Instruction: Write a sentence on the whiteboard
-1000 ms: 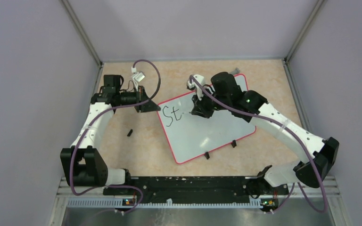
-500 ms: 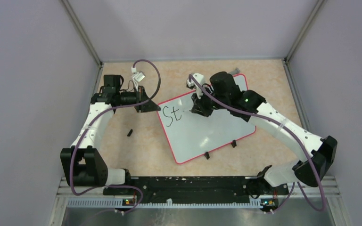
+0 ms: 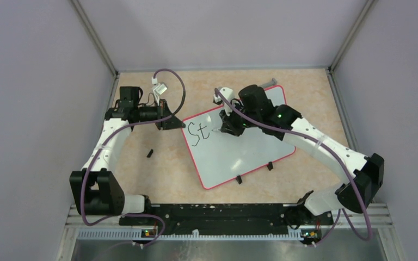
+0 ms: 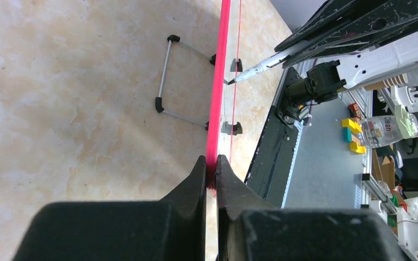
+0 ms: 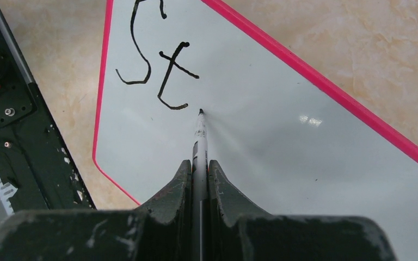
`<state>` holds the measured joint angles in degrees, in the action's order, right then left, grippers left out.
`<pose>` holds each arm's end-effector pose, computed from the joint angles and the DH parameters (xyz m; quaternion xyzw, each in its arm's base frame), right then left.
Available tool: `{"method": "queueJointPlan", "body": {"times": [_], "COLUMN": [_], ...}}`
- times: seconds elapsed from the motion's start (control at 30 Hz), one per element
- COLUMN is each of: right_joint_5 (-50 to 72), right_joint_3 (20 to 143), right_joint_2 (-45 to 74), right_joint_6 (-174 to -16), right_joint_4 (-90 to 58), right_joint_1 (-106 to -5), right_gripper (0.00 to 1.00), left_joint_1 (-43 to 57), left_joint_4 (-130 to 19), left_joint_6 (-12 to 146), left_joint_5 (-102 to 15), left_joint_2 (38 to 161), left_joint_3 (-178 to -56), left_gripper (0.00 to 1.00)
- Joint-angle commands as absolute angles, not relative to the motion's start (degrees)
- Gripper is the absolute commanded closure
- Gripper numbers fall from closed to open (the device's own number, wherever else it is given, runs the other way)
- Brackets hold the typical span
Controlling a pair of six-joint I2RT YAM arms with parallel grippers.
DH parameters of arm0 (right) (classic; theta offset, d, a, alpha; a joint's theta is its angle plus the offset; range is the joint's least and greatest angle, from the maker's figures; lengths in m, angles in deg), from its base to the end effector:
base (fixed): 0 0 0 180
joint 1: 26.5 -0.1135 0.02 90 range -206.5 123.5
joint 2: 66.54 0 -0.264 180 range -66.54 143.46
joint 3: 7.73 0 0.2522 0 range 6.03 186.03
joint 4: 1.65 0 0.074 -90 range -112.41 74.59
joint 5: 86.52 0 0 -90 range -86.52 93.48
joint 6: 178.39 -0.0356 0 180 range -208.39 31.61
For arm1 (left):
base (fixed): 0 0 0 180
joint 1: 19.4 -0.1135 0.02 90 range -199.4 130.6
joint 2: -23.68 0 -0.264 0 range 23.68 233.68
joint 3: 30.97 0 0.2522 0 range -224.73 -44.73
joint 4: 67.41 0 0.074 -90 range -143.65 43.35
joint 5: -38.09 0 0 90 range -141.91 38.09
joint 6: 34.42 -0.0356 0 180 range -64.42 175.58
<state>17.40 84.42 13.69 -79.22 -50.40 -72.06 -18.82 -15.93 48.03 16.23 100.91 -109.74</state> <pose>0.2101 0.2265 0.3607 -0.4562 0.7634 0.2417 0.3882 0.2696 -0.0358 0.3110 0.2466 0.7627 -0.5081 0.3152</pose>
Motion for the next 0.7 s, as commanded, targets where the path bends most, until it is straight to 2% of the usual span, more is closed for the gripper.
{"method": "queueJointPlan", "body": {"times": [0.0, 0.67], "right_joint_5": [14.9, 12.6], "right_joint_3": [85.1, 89.8], "right_joint_2": [14.2, 14.8], "right_joint_6": [-79.6, -78.7], "right_joint_4": [-48.2, -49.4], "right_joint_1": [-71.0, -67.9], "right_gripper": [1.0, 1.0], "left_joint_1": [-18.7, -18.8], "left_joint_4": [-17.0, -17.0], "left_joint_6": [46.4, 46.4], "left_joint_5": [16.5, 16.7], "left_joint_2": [99.9, 100.2], "left_joint_3": [-109.1, -109.3], "left_gripper": [1.0, 1.0]}}
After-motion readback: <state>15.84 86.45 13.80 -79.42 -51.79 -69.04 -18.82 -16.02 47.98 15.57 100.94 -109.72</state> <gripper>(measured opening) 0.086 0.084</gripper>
